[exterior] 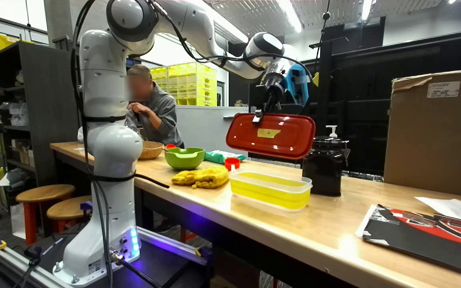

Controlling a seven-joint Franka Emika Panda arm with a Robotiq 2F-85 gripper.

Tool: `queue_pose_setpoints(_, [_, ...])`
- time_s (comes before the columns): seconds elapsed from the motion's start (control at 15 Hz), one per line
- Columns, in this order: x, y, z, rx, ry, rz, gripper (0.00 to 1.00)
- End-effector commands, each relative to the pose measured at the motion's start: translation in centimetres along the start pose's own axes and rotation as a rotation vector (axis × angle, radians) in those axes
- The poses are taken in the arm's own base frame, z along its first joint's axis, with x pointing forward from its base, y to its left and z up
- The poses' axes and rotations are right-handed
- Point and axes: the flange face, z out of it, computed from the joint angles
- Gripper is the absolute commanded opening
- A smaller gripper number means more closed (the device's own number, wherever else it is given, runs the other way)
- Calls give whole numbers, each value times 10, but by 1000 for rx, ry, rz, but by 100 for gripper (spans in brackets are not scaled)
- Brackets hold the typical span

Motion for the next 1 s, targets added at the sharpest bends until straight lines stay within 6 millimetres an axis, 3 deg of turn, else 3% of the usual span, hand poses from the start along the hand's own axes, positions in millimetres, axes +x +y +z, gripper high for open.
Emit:
queue_pose_setpoints(0.0, [-2,7,-1,36,-8,-12,3])
queue_pose_setpoints(0.33, [3,19,-3,26,-24,-25,3])
queue_pose_setpoints(0.93, [0,-15,-8,-200,-43,19,3])
